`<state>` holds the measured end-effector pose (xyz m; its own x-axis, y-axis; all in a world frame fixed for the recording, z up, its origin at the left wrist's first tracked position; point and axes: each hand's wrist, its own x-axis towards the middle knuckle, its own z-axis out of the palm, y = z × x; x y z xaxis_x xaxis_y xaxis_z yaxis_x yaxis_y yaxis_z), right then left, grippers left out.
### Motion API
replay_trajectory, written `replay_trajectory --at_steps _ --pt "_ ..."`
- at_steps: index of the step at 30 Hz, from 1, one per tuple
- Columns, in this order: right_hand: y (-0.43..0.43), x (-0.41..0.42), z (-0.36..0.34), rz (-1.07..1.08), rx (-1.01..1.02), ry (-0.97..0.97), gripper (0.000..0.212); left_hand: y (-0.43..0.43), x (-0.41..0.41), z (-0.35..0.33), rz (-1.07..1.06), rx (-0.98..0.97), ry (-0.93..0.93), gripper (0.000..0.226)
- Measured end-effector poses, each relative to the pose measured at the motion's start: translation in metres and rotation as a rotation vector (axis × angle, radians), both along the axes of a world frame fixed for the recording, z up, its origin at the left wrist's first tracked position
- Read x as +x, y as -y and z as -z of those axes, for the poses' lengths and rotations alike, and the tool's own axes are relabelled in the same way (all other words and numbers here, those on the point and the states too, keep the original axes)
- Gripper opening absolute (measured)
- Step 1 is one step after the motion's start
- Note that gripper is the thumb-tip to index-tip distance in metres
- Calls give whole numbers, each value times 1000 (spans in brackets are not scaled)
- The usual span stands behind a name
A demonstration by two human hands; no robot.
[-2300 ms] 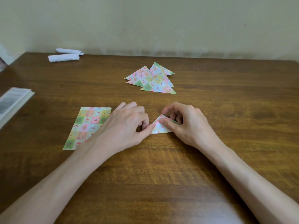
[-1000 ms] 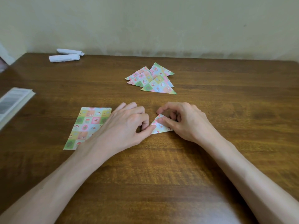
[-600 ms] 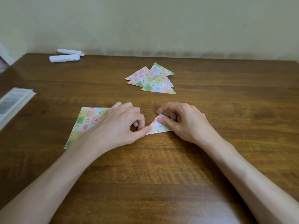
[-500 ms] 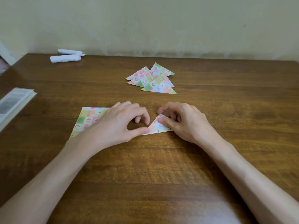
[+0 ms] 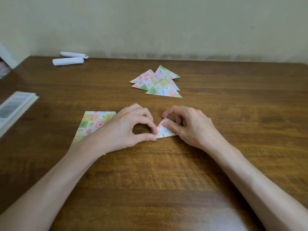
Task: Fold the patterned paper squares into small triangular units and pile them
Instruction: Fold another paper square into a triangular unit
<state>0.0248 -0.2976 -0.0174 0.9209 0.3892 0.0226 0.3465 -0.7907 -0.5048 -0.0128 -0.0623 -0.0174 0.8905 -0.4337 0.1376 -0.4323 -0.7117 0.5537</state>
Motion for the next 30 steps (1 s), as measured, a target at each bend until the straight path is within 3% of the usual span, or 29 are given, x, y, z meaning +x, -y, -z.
replay_trajectory --at_steps 15,23,27,30 --pt "0 1 2 6 10 0 18 -1 4 2 14 -42 -22 11" --pt "-3 -5 0 35 10 3 20 -2 5 -4 32 33 -43 12" --pt "-5 -11 5 42 72 36 33 -3 7 -6 43 50 -62 9" --pt "-4 -14 10 14 157 54 60 -3 7 -5 41 50 -73 9"
